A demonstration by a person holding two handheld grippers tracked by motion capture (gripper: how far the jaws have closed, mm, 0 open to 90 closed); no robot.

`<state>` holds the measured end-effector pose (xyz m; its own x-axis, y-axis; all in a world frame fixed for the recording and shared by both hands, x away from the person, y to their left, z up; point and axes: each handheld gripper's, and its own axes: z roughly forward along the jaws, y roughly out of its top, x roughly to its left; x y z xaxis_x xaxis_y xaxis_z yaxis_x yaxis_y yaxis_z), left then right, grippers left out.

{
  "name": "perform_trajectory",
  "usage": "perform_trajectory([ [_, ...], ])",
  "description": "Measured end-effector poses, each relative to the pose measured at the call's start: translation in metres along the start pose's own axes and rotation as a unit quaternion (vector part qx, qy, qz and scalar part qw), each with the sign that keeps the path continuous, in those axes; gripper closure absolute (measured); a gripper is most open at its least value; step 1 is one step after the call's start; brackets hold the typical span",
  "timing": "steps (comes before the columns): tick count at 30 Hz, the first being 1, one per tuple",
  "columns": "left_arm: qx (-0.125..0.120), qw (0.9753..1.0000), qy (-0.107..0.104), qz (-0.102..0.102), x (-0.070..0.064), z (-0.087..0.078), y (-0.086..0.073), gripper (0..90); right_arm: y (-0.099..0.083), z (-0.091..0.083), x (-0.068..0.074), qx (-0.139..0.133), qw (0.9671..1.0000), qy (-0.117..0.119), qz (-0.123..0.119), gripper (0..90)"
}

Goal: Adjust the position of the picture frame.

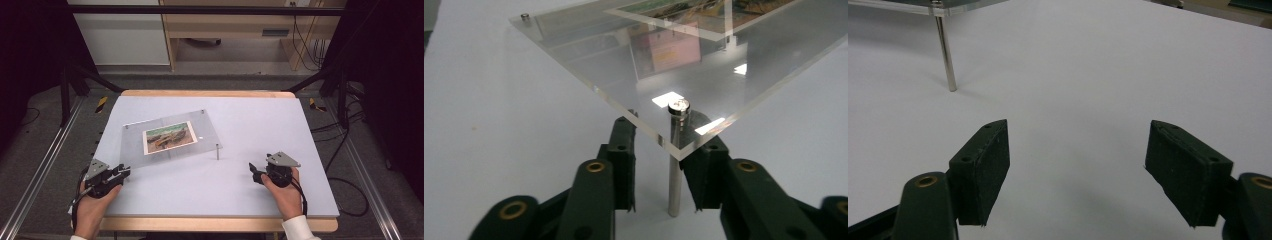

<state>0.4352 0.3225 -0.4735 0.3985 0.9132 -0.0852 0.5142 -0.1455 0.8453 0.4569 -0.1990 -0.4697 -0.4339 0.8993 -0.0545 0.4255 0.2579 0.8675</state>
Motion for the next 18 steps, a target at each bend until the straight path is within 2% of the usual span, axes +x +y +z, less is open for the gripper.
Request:
perform_trajectory([
  [2, 0.0, 1.0, -0.005, -0.004, -0.001, 0.002, 0.0, 76.5, 0.001, 0.0, 0.002, 0.001, 1.0, 0.001, -0.001, 26.0],
  [4, 0.0, 0.9998, -0.012, -0.018, -0.002, 0.002, 0.001, 83.3, 0.003, 0.001, 0.006, 0.002, 1.0, 0.003, -0.005, 26.4],
  [7, -0.006, 0.9995, -0.015, -0.027, -0.002, 0.0, 0.003, 83.9, 0.005, 0.002, 0.011, 0.002, 0.9999, 0.007, -0.012, 26.5],
  [8, -0.009, 0.9991, -0.021, -0.036, -0.001, 0.0, 0.003, 83.9, 0.007, 0.003, 0.015, 0.002, 0.9999, 0.011, -0.013, 26.4],
  [10, -0.013, 0.9985, -0.025, -0.046, 0.0, -0.001, 0.004, 83.9, 0.013, 0.006, 0.027, -0.003, 0.9991, 0.032, -0.026, 26.3],
  [11, -0.013, 0.9985, -0.025, -0.046, 0.0, -0.001, 0.004, 83.9, 0.013, 0.006, 0.027, -0.003, 0.9991, 0.032, -0.026, 26.3],
  [12, -0.016, 0.998, -0.031, -0.054, 0.0, -0.002, 0.005, 83.9, 0.018, 0.01, 0.038, -0.001, 0.9984, 0.047, -0.03, 27.1],
  [13, -0.016, 0.998, -0.031, -0.054, 0.0, -0.002, 0.005, 83.9, 0.018, 0.01, 0.038, -0.001, 0.9984, 0.047, -0.03, 27.1],
  [14, -0.018, 0.9977, -0.034, -0.057, 0.0, -0.003, 0.006, 83.9, 0.023, 0.018, 0.052, 0.004, 0.9973, 0.062, -0.038, 30.5],
  [16, -0.018, 0.9973, -0.038, -0.06, 0.0, -0.004, 0.007, 83.9, 0.025, 0.021, 0.055, 0.006, 0.997, 0.065, -0.041, 32.1],
  [18, -0.023, 0.9967, -0.044, -0.064, 0.0, -0.005, 0.008, 83.9, 0.034, 0.038, 0.067, 0.016, 0.9957, 0.075, -0.051, 38.0],
])
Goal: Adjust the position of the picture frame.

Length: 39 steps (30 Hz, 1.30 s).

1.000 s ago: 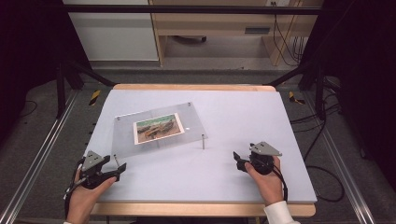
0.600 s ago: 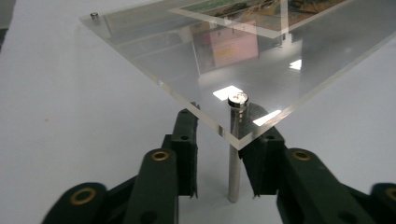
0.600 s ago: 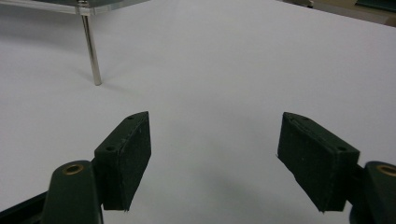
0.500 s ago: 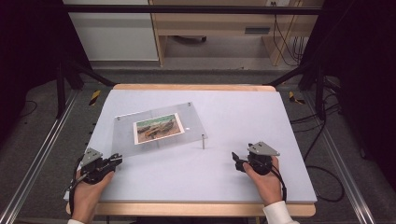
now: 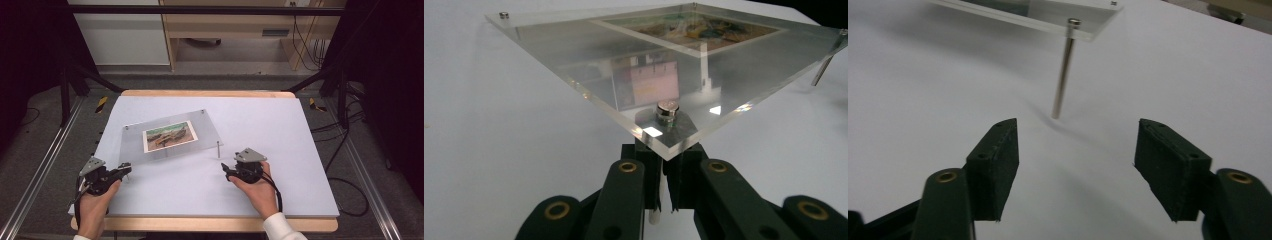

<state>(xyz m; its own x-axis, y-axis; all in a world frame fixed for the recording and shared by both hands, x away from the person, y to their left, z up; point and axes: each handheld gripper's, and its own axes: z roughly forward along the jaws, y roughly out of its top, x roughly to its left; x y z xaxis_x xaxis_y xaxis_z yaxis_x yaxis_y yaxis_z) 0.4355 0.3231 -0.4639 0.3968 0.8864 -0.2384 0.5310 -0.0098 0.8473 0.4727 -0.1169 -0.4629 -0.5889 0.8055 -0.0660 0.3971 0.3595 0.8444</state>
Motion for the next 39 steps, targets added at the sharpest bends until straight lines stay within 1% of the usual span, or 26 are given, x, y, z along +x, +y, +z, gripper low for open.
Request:
perform_trajectory([
  [1, -0.002, 1.0, -0.003, -0.002, 0.0, 0.0, 0.001, 83.9, 0.002, 0.004, 0.0, -0.002, 1.0, -0.001, -0.001, 40.1],
  [2, -0.008, 0.9999, -0.009, -0.008, -0.001, -0.001, 0.002, 84.0, 0.006, 0.009, -0.001, -0.006, 1.0, -0.001, 0.007, 42.3],
  [3, -0.009, 0.9999, -0.01, -0.009, -0.001, -0.002, 0.003, 84.0, 0.009, 0.014, -0.002, -0.01, 0.9998, 0.004, 0.017, 44.5],
  [4, -0.009, 0.9999, -0.01, -0.009, -0.001, -0.002, 0.003, 84.0, 0.009, 0.014, -0.002, -0.01, 0.9998, 0.004, 0.017, 44.5],
  [5, -0.01, 0.9998, -0.013, -0.012, -0.001, -0.002, 0.003, 84.0, 0.013, 0.018, -0.004, -0.016, 0.9994, 0.01, 0.028, 47.6],
  [7, -0.014, 0.9996, -0.017, -0.015, 0.0, -0.003, 0.004, 83.9, 0.02, 0.028, -0.008, -0.023, 0.9988, 0.018, 0.038, 52.4],
  [8, -0.015, 0.9995, -0.019, -0.017, 0.0, -0.003, 0.004, 83.9, 0.026, 0.034, -0.01, -0.025, 0.9986, 0.027, 0.038, 56.9],
  [9, -0.017, 0.9995, -0.021, -0.018, 0.0, -0.003, 0.004, 83.9, 0.029, 0.038, -0.011, -0.024, 0.9986, 0.03, 0.036, 58.3],
  [10, -0.019, 0.9994, -0.022, -0.018, 0.0, -0.004, 0.005, 83.9, 0.029, 0.038, -0.011, -0.024, 0.9986, 0.03, 0.036, 58.3],
  [13, -0.018, 0.9994, -0.021, -0.018, -0.001, -0.004, 0.005, 83.9, 0.034, 0.046, -0.015, -0.03, 0.998, 0.038, 0.041, 66.7],
  [14, -0.018, 0.9994, -0.021, -0.02, 0.0, -0.004, 0.005, 83.9, 0.036, 0.048, -0.017, -0.035, 0.9973, 0.046, 0.044, 69.7],
  [17, -0.022, 0.9993, -0.023, -0.021, 0.0, -0.004, 0.005, 83.9, 0.038, 0.051, -0.019, -0.038, 0.997, 0.049, 0.046, 72.4],
  [18, -0.022, 0.9994, -0.02, -0.019, -0.001, -0.004, 0.005, 84.0, 0.038, 0.053, -0.021, -0.046, 0.9961, 0.054, 0.052, 76.0],
  [19, -0.023, 0.9994, -0.02, -0.018, -0.001, -0.004, 0.005, 84.0, 0.037, 0.053, -0.022, -0.049, 0.9956, 0.055, 0.058, 79.2],
  [21, -0.023, 0.9994, -0.018, -0.017, -0.001, -0.004, 0.005, 84.1, 0.037, 0.053, -0.024, -0.055, 0.9937, 0.07, 0.068, 83.5],
  [25, -0.023, 0.9995, -0.016, -0.011, -0.002, -0.004, 0.005, 84.1, 0.037, 0.053, -0.024, -0.061, 0.9931, 0.072, 0.069, 84.7],
  [28, -0.021, 0.9997, -0.013, -0.007, -0.002, -0.003, 0.005, 83.9, 0.037, 0.053, -0.023, -0.057, 0.9933, 0.072, 0.071, 84.9],
  [30, -0.02, 0.9998, -0.008, 0.001, -0.003, -0.002, 0.005, 83.7, 0.037, 0.053, -0.024, -0.055, 0.9931, 0.074, 0.073, 84.9],
  [32, -0.021, 0.9998, -0.007, 0.002, -0.004, -0.001, 0.004, 83.1, 0.037, 0.053, -0.023, -0.053, 0.9929, 0.075, 0.076, 84.9],
  [36, -0.024, 0.9997, -0.004, 0.005, -0.005, 0.003, 0.004, 80.8, 0.037, 0.054, -0.024, -0.052, 0.993, 0.075, 0.075, 84.9],
  [39, -0.028, 0.9996, 0.005, 0.009, -0.006, 0.005, 0.004, 76.4, 0.036, 0.054, -0.024, -0.05, 0.9931, 0.075, 0.075, 85.0],
])
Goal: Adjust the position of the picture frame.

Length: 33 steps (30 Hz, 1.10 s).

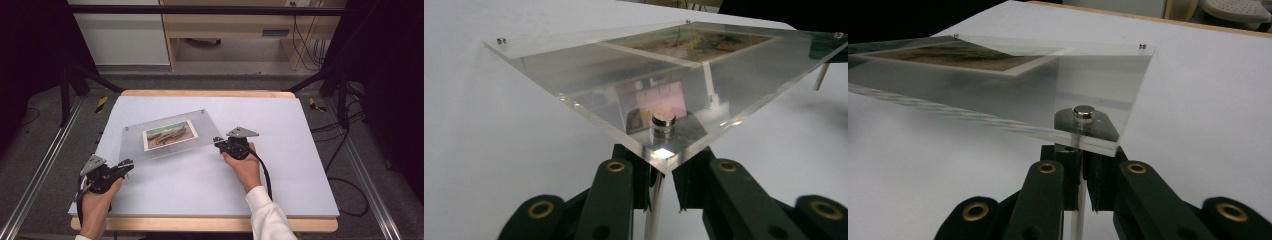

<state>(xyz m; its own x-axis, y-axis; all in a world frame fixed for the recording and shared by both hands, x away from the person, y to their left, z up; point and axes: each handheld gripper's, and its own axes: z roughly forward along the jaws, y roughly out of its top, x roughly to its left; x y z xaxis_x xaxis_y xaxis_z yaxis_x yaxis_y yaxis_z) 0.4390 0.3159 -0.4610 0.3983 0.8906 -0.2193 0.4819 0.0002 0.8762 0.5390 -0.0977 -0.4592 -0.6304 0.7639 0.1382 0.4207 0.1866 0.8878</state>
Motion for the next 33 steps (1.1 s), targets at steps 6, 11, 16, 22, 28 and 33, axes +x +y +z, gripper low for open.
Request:
perform_trajectory([
  [6, -0.005, 0.9998, -0.01, -0.014, 0.0035, 0.0003, 0.0, 82.0, -0.0005, 0.0006, 0.0007, 0.003, 1.0, 0.0, 0.003, 84.9],
  [11, 0.002, 0.9999, -0.005, -0.01, 0.0032, -0.0004, -0.0001, 83.6, -0.0008, 0.0046, 0.0018, 0.003, 0.9999, 0.006, 0.008, 80.9],
  [16, 0.003, 1.0, -0.003, -0.007, 0.0031, 0.0, -0.0001, 83.5, -0.0016, 0.0072, 0.0017, 0.003, 0.9999, -0.001, 0.011, 84.5],
  [22, 0.006, 1.0, 0.004, 0.002, 0.0015, 0.0026, 0.0, 77.1, -0.0013, 0.0075, 0.0018, 0.011, 0.9999, -0.001, 0.004, 84.7],
  [28, 0.009, 1.0, 0.002, 0.002, 0.006, 0.0079, 0.0029, 83.3, -0.0014, 0.0085, 0.0038, 0.014, 0.9999, 0.0, 0.004, 84.8],
  [33, -0.001, 0.9999, 0.008, 0.011, 0.0033, 0.0033, 0.0079, 83.8, 0.0018, 0.0059, 0.0064, 0.002, 1.0, -0.006, 0.004, 84.9],
])
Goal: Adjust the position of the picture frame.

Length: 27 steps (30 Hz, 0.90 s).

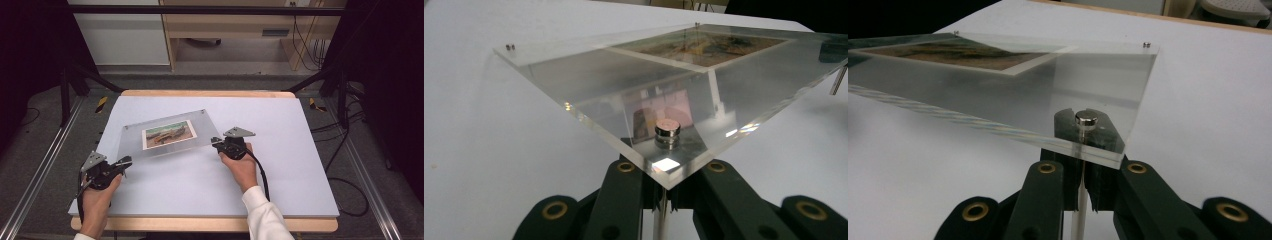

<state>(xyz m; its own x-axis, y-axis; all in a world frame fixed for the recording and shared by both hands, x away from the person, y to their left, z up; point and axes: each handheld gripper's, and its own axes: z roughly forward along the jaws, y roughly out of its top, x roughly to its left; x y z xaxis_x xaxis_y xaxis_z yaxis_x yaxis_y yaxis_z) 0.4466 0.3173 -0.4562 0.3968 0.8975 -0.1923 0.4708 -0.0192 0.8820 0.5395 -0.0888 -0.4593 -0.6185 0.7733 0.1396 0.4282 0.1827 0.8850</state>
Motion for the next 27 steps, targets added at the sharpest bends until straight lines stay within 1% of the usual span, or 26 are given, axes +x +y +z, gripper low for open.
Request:
perform_trajectory([
  [1, 0.0, 1.0, 0.0, 0.0, 0.0, 0.0, 0.0, 83.7, 0.0, 0.0, 0.0, 0.0, 1.0, 0.0, 0.0, 84.9],
  [2, -0.007, 1.0, -0.002, 0.006, -0.003, -0.003, 0.003, 83.7, 0.002, -0.003, 0.0, -0.007, 1.0, -0.002, 0.001, 84.9],
  [3, -0.013, 0.9999, -0.004, 0.008, -0.005, -0.004, 0.005, 83.7, 0.003, -0.005, 0.0, -0.009, 1.0, -0.002, 0.002, 84.9],
  [4, -0.019, 0.9998, -0.005, 0.007, -0.006, -0.006, 0.007, 83.7, 0.004, -0.007, 0.001, -0.013, 0.9999, -0.003, 0.005, 84.8],
  [5, -0.019, 0.9998, -0.005, 0.007, -0.006, -0.006, 0.007, 83.8, 0.004, -0.007, 0.001, -0.013, 0.9999, -0.003, 0.005, 84.8],
  [6, -0.025, 0.9996, -0.006, 0.007, -0.007, -0.008, 0.008, 83.8, 0.006, -0.009, 0.001, -0.016, 0.9999, -0.003, 0.003, 84.7],
  [8, -0.031, 0.9994, -0.013, 0.003, -0.011, -0.012, 0.014, 83.7, 0.011, -0.019, 0.002, -0.025, 0.9997, -0.003, 0.003, 84.4],
  [9, -0.031, 0.9994, -0.013, 0.003, -0.011, -0.012, 0.014, 83.6, 0.011, -0.019, 0.002, -0.025, 0.9997, -0.003, 0.003, 84.4],
  [10, -0.028, 0.9995, -0.017, 0.0, -0.012, -0.014, 0.017, 83.5, 0.015, -0.025, 0.004, -0.027, 0.9996, -0.004, -0.003, 84.1],
  [11, -0.028, 0.9995, -0.017, 0.0, -0.012, -0.014, 0.017, 83.5, 0.015, -0.025, 0.004, -0.027, 0.9996, -0.004, -0.003, 84.1],
  [13, -0.026, 0.9994, -0.022, -0.001, -0.015, -0.014, 0.018, 83.4, 0.018, -0.034, 0.004, -0.024, 0.9997, -0.008, -0.005, 84.0],
  [14, -0.024, 0.9993, -0.028, 0.001, -0.019, -0.013, 0.02, 83.4, 0.019, -0.038, 0.003, -0.025, 0.9996, -0.01, -0.005, 84.0],
  [16, -0.025, 0.9992, -0.032, 0.002, -0.021, -0.013, 0.022, 83.4, 0.019, -0.041, 0.003, -0.026, 0.9996, -0.012, -0.004, 84.0],
  [17, -0.025, 0.9991, -0.035, 0.004, -0.024, -0.011, 0.023, 83.3, 0.02, -0.045, 0.002, -0.029, 0.9994, -0.015, -0.007, 84.0],
  [18, -0.024, 0.9987, -0.043, 0.011, -0.029, -0.007, 0.027, 83.2, 0.02, -0.054, -0.001, -0.033, 0.9992, -0.022, -0.008, 84.0],
  [19, -0.024, 0.9987, -0.043, 0.011, -0.029, -0.007, 0.027, 83.1, 0.02, -0.054, -0.001, -0.033, 0.9992, -0.022, -0.008, 84.0],
  [20, -0.023, 0.9981, -0.053, 0.021, -0.035, -0.001, 0.031, 83.0, 0.019, -0.064, -0.004, -0.035, 0.9988, -0.033, -0.008, 84.0],
  [21, -0.023, 0.9981, -0.053, 0.021, -0.035, -0.001, 0.031, 83.0, 0.019, -0.064, -0.004, -0.035, 0.9988, -0.033, -0.008, 84.0],
  [22, -0.023, 0.9974, -0.062, 0.028, -0.042, 0.005, 0.036, 83.0, 0.015, -0.075, -0.008, -0.039, 0.9983, -0.044, -0.001, 83.8],
  [23, -0.023, 0.9974, -0.062, 0.028, -0.042, 0.005, 0.036, 83.0, 0.015, -0.075, -0.008, -0.039, 0.9983, -0.044, -0.001, 83.8],
  [24, -0.024, 0.9968, -0.068, 0.034, -0.046, 0.009, 0.038, 83.0, 0.011, -0.085, -0.013, -0.044, 0.9976, -0.054, 0.003, 83.8],
  [25, -0.024, 0.9965, -0.071, 0.036, -0.048, 0.012, 0.04, 83.0, 0.009, -0.088, -0.015, -0.044, 0.9973, -0.059, 0.006, 83.7],
  [26, -0.023, 0.9956, -0.081, 0.042, -0.054, 0.02, 0.043, 83.0, 0.007, -0.093, -0.017, -0.046, 0.9969, -0.064, 0.007, 83.7],
  [27, -0.023, 0.9956, -0.081, 0.042, -0.054, 0.02, 0.043, 83.0, 0.007, -0.093, -0.017, -0.046, 0.9969, -0.064, 0.007, 83.7],
])
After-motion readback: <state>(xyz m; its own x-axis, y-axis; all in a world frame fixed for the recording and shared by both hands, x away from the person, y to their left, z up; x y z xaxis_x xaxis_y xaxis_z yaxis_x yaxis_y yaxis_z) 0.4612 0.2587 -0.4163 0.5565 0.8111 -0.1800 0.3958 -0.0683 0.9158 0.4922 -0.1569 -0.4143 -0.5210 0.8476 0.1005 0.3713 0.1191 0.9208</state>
